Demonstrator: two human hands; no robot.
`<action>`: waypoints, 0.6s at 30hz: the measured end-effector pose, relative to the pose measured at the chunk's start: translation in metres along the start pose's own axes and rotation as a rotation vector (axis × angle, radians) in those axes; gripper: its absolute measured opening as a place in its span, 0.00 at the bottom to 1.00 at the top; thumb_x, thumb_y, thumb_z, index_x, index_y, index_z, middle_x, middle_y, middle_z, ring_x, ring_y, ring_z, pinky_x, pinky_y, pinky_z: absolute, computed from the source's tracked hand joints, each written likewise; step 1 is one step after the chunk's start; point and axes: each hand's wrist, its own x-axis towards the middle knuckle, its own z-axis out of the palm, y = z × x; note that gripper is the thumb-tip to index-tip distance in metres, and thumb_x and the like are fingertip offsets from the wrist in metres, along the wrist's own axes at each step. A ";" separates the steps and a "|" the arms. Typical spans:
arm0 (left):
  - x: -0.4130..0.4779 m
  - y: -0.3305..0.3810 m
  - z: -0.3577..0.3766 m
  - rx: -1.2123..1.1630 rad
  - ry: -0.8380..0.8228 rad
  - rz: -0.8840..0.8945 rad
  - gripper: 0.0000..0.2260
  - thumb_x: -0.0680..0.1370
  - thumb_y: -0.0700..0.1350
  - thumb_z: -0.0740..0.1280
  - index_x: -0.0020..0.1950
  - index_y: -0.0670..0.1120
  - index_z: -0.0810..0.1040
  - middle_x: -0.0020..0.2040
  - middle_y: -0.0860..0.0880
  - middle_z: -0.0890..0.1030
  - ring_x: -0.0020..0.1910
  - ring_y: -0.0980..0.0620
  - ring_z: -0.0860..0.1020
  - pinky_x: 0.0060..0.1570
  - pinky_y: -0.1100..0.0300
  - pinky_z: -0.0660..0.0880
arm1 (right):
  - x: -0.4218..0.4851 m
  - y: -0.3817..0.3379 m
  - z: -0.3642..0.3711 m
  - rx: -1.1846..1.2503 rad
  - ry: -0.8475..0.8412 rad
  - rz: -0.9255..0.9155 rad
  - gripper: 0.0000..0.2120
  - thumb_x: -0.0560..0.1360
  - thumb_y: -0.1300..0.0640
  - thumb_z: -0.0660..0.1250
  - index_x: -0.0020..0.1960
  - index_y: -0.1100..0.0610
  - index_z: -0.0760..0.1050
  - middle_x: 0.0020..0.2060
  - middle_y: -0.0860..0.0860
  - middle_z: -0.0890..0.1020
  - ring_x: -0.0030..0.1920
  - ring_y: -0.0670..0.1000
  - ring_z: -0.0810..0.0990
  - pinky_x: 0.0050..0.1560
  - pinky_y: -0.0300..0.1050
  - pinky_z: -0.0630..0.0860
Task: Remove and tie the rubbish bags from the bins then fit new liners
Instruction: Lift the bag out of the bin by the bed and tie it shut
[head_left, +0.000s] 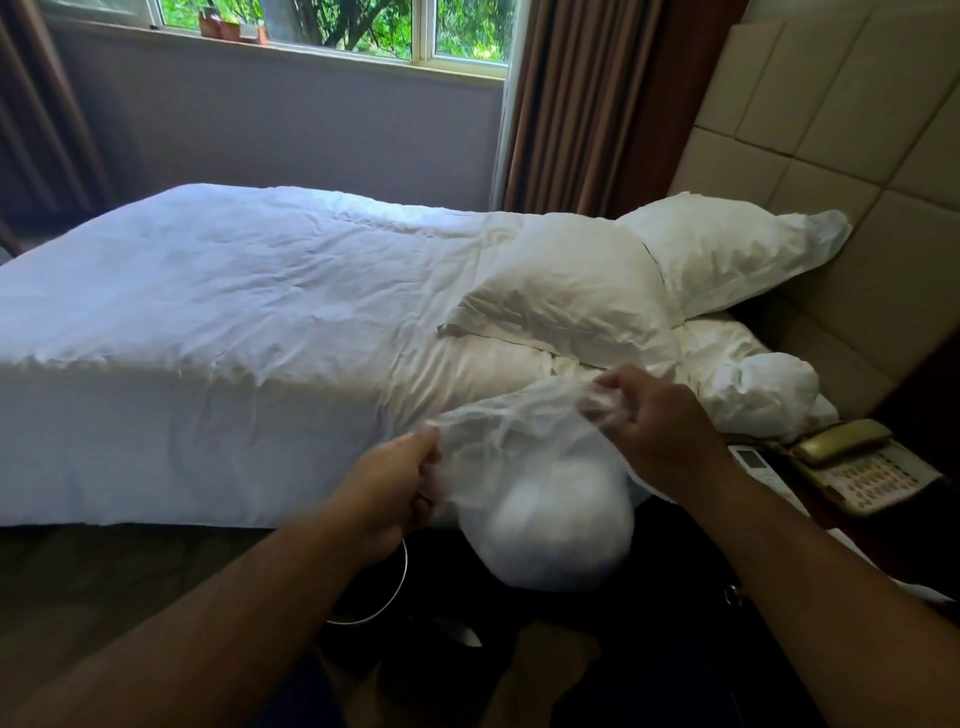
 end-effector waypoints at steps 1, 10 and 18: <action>0.000 0.008 -0.001 -0.092 0.019 -0.001 0.13 0.81 0.51 0.64 0.39 0.48 0.74 0.27 0.51 0.70 0.21 0.56 0.68 0.24 0.66 0.63 | -0.002 0.003 0.003 0.009 -0.034 -0.022 0.14 0.74 0.47 0.73 0.55 0.54 0.82 0.37 0.48 0.80 0.40 0.52 0.80 0.42 0.41 0.70; -0.022 0.081 -0.012 -0.341 -0.071 0.086 0.15 0.80 0.40 0.63 0.33 0.42 0.74 0.29 0.45 0.77 0.23 0.54 0.75 0.22 0.68 0.72 | 0.001 0.003 0.029 -0.009 0.033 -0.060 0.07 0.78 0.51 0.69 0.50 0.55 0.81 0.37 0.52 0.83 0.40 0.57 0.82 0.40 0.49 0.77; -0.030 0.102 -0.061 1.297 0.362 0.643 0.12 0.72 0.36 0.70 0.44 0.54 0.76 0.48 0.52 0.76 0.45 0.52 0.75 0.43 0.60 0.70 | 0.016 -0.004 0.022 0.021 0.107 0.006 0.06 0.77 0.54 0.71 0.48 0.56 0.81 0.33 0.51 0.80 0.42 0.60 0.82 0.43 0.47 0.73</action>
